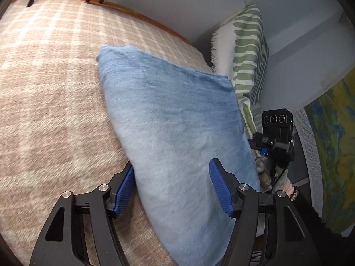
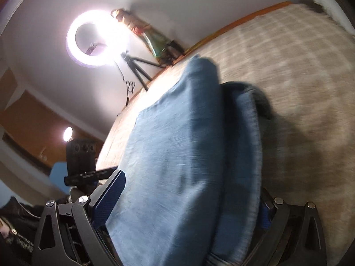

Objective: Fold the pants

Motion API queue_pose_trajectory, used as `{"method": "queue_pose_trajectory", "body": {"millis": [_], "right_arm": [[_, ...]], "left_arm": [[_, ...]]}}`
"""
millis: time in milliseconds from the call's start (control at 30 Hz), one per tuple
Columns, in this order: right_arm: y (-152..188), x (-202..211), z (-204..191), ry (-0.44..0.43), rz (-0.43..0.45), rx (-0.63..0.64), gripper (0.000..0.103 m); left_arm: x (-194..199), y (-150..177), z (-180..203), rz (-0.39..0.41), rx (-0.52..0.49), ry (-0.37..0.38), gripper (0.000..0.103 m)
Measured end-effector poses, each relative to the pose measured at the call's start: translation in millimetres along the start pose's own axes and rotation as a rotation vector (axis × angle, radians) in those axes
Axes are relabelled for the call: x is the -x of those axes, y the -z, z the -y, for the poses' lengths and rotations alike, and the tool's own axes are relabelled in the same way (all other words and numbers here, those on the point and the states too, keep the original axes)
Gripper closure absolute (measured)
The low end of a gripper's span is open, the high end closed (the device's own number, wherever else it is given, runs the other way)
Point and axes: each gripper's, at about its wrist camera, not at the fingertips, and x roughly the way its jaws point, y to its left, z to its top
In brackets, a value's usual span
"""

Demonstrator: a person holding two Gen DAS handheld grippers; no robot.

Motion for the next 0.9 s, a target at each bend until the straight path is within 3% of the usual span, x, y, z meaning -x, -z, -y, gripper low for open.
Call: {"method": "queue_pose_trajectory", "body": {"millis": [100, 133, 167, 267, 467, 900], "right_arm": [[0, -9, -9, 0.096, -0.011, 0.030, 0.026], [0, -9, -11, 0.141, -0.016, 0.033, 0.046], [0, -6, -11, 0.168, -0.013, 0.025, 0.059], [0, 6, -16, 0.194, 0.028, -0.003, 0.080], [-6, 2, -53, 0.383, 0.009, 0.104, 0.086], [-32, 20, -102, 0.523, 0.066, 0.274, 0.088]], "left_arm": [[-7, -3, 6, 0.003, -0.011, -0.001, 0.040], [-9, -4, 8, 0.005, -0.020, -0.008, 0.043], [-11, -4, 10, 0.006, -0.031, -0.021, 0.054], [-14, -5, 12, 0.014, -0.055, -0.043, 0.070], [-10, -9, 26, 0.047, -0.134, -0.072, 0.080], [-8, -41, 52, 0.085, -0.253, -0.049, 0.084]]}}
